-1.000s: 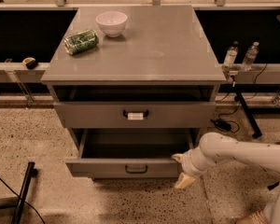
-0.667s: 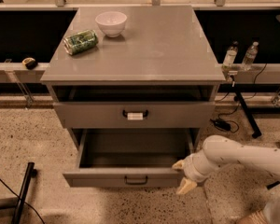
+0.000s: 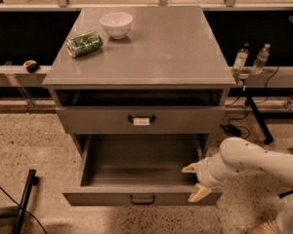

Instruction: Open middle drawer

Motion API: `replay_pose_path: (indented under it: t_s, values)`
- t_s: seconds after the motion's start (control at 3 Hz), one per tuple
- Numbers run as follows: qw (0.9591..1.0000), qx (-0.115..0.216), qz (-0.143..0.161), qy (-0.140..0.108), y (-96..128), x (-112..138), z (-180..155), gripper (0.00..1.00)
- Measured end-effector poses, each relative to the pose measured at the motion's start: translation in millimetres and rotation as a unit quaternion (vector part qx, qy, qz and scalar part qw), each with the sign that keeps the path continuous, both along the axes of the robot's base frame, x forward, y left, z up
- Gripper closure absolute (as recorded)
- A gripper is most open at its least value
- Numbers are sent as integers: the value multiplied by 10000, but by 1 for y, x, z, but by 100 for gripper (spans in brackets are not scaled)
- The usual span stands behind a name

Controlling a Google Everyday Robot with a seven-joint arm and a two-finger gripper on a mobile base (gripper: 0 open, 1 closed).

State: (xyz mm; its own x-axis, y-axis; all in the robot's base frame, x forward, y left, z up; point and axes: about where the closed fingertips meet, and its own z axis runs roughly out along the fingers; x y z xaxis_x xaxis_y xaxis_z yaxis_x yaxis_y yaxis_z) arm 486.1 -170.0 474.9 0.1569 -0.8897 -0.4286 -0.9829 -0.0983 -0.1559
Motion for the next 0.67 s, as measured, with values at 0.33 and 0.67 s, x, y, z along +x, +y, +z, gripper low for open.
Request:
replay_pose_path:
  t_s: [0.33, 0.67]
  values:
    - [9999, 1, 131, -28, 5, 26, 4, 33]
    - [9999, 11, 147, -14, 16, 63, -10, 50]
